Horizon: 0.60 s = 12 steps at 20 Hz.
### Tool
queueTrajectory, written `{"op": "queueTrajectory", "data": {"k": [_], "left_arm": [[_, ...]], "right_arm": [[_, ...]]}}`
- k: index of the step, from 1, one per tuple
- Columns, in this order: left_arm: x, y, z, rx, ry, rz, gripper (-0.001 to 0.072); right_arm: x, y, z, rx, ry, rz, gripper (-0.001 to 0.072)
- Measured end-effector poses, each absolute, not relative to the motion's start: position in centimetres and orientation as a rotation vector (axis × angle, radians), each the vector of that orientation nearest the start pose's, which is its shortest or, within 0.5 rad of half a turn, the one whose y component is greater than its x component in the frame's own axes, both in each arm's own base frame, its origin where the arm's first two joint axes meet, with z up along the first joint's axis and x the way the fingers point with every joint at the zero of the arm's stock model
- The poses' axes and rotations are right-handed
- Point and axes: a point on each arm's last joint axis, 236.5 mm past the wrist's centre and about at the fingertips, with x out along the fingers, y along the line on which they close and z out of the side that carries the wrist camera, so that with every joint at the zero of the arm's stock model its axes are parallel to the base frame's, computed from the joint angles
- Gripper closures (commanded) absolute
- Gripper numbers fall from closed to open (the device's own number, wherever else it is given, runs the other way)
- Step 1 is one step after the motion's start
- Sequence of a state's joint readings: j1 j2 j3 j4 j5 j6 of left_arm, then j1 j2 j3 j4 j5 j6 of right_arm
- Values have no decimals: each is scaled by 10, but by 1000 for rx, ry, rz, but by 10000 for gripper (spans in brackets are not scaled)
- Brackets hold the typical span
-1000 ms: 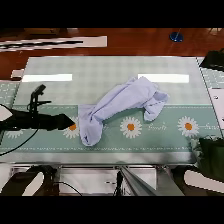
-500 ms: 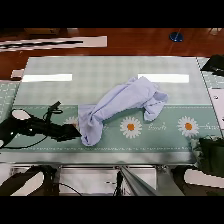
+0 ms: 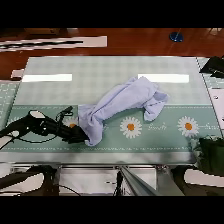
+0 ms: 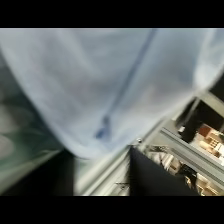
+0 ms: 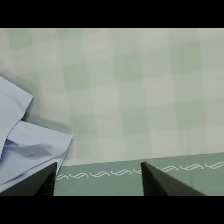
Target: Fold the shirts.
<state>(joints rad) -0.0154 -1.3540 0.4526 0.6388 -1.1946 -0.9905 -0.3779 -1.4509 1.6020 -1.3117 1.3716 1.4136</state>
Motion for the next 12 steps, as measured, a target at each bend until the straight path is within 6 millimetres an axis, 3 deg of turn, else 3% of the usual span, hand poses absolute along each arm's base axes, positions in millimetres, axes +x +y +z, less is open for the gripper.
{"op": "queueTrajectory", "data": {"k": [1, 2, 8, 12], "left_arm": [[175, -181, -114, -693, 1720, -681, 655], [174, -182, -115, -695, 1729, -683, 680], [168, -188, -114, -696, 1752, -729, 683], [161, -188, -107, -673, 1762, -767, 683]], "right_arm": [[429, -106, 89, 285, 1158, -46, 118], [427, -106, 89, 285, 1163, -45, 118], [422, -108, 85, 274, 1189, -51, 118], [403, -107, 53, 273, 1283, -53, 116]]}}
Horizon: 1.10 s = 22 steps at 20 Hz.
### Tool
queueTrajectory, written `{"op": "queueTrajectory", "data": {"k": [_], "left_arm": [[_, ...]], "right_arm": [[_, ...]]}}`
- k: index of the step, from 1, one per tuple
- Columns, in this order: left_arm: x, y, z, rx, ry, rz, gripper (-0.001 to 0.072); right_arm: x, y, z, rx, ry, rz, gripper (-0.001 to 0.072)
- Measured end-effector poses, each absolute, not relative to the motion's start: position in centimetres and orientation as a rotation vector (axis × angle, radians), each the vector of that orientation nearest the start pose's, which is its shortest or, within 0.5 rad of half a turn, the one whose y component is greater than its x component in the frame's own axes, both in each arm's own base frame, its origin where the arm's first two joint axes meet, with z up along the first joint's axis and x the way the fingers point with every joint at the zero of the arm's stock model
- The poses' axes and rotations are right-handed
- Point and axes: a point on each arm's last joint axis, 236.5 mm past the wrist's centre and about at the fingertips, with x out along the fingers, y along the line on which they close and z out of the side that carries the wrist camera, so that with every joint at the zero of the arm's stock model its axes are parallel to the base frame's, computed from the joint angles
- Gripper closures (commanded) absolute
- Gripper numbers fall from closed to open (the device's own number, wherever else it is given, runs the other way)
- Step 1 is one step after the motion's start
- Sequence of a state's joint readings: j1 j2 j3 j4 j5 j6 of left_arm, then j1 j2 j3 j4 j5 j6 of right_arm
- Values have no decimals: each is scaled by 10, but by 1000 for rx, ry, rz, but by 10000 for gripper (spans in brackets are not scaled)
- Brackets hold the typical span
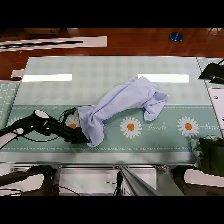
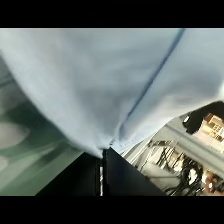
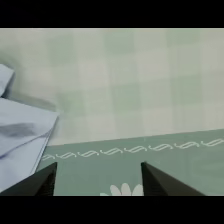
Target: Fold the shirts.
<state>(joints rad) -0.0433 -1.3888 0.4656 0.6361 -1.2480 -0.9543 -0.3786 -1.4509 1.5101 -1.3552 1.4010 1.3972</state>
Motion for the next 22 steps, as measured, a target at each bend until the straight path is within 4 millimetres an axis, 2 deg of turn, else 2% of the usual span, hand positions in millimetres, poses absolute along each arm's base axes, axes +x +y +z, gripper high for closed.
{"op": "queueTrajectory", "data": {"k": [4, 7, 13, 20, 21, 22], "left_arm": [[160, -192, -96, -688, 1750, -801, 683], [159, -194, -90, -699, 1750, -821, 683], [161, -198, -84, -730, 1739, -836, 683], [166, -204, -78, -778, 1718, -842, 682], [167, -205, -77, -785, 1713, -843, 683], [168, -206, -76, -792, 1709, -843, 683]], "right_arm": [[382, -73, -1, 382, 1376, 43, 116], [385, -45, -26, 513, 1339, 102, 116], [416, -15, -54, 771, 1235, 144, 116], [427, -5, -83, 896, 1238, 142, 118], [428, -1, -86, 902, 1243, 145, 124], [431, 3, -88, 906, 1241, 147, 179]]}}
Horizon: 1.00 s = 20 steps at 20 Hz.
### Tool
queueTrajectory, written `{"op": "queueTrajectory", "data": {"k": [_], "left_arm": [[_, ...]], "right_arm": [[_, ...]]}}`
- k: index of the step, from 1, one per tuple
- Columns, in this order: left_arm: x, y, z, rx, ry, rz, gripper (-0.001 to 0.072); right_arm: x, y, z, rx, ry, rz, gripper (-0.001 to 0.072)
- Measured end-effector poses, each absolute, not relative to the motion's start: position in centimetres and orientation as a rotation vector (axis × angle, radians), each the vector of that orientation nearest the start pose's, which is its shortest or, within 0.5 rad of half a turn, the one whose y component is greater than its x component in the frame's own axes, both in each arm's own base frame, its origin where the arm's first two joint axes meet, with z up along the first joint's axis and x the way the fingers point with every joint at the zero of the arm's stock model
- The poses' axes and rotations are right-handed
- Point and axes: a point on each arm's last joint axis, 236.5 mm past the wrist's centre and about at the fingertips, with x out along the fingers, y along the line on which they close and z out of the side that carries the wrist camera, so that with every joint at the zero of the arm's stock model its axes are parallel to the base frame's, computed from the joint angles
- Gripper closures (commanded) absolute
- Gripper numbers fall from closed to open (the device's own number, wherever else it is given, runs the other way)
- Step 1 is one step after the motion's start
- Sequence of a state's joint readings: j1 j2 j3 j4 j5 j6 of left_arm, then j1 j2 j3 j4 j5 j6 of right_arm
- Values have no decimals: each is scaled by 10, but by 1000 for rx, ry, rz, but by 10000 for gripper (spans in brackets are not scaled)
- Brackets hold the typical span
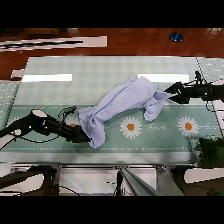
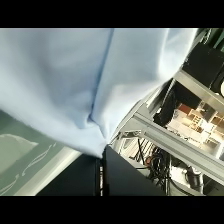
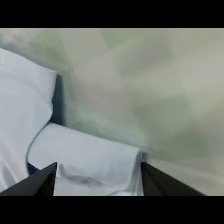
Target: Fold the shirts.
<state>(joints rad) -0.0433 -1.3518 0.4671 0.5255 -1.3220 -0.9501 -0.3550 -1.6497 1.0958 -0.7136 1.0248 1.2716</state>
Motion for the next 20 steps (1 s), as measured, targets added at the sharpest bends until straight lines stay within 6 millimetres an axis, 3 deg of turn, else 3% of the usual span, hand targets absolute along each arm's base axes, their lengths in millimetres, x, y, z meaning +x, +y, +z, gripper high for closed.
{"op": "queueTrajectory", "data": {"k": [4, 6, 8, 11, 13, 16, 18, 20], "left_arm": [[175, -209, -72, -810, 1687, -848, 683], [181, -210, -67, -809, 1669, -859, 685], [194, -212, -56, -797, 1622, -883, 686], [232, -216, -12, -766, 1456, -948, 686], [273, -216, 47, -754, 1247, -992, 686], [327, -196, 179, -718, 823, -1031, 686], [341, -170, 273, -657, 545, -1004, 686], [336, -141, 354, -590, 320, -936, 686]], "right_arm": [[451, 20, -96, 893, 1190, 140, 661], [469, 28, -82, 944, 1117, 163, 680], [487, 29, -55, 997, 1032, 205, 680], [506, 18, 16, 1040, 880, 299, 680], [511, 3, 79, 1015, 758, 354, 680], [502, -15, 184, 927, 562, 419, 681], [485, -21, 253, 840, 441, 445, 681], [459, -16, 316, 743, 336, 464, 681]]}}
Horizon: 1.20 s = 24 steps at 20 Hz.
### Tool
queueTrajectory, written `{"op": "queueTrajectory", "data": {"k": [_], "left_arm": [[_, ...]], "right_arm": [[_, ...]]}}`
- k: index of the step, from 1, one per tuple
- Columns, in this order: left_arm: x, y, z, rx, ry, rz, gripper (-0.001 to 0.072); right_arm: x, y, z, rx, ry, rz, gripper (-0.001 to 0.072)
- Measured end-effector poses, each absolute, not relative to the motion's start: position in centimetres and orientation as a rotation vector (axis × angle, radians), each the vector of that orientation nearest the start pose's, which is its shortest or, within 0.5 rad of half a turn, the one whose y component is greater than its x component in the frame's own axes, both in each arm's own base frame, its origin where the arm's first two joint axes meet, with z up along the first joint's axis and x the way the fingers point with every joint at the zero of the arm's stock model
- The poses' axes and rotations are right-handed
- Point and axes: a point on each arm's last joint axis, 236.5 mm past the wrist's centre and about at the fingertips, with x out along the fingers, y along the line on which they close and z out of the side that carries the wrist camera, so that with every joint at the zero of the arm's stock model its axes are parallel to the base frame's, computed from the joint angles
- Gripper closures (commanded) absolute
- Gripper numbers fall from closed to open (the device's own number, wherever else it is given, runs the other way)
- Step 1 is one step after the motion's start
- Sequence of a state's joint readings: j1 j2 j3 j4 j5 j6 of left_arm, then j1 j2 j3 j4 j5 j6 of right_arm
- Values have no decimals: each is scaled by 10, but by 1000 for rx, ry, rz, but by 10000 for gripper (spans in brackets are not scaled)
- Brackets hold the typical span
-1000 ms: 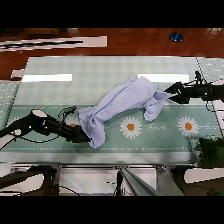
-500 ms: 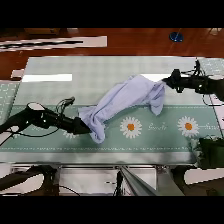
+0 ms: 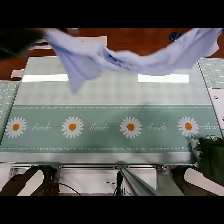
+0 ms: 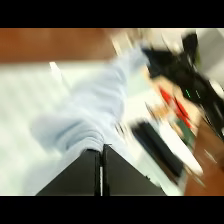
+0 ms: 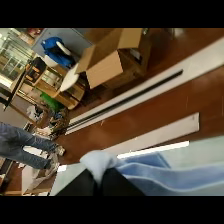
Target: Fold the shirts.
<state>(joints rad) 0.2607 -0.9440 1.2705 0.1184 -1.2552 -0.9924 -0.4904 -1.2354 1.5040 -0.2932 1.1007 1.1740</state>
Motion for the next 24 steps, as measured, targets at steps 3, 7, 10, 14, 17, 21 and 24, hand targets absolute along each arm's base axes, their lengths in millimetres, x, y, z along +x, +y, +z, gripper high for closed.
{"op": "queueTrajectory", "data": {"k": [3, 7, 10, 14, 17, 21, 24], "left_arm": [[312, -107, 430, -502, 125, -793, 686], [290, -78, 434, -384, 146, -562, 686], [280, -58, 392, -318, 315, -399, 686], [262, -54, 366, -292, 425, -322, 686], [242, -58, 358, -259, 461, -292, 686], [211, -60, 360, -196, 439, -227, 686], [189, -66, 375, -153, 369, -198, 686]], "right_arm": [[420, -9, 374, 609, 253, 428, 681], [371, -8, 387, 443, 296, 286, 681], [338, -19, 366, 344, 413, 138, 681], [303, -4, 349, 279, 524, 107, 681], [278, 3, 343, 233, 573, 94, 681], [245, 8, 352, 179, 545, 60, 681], [227, 13, 380, 148, 434, 48, 681]]}}
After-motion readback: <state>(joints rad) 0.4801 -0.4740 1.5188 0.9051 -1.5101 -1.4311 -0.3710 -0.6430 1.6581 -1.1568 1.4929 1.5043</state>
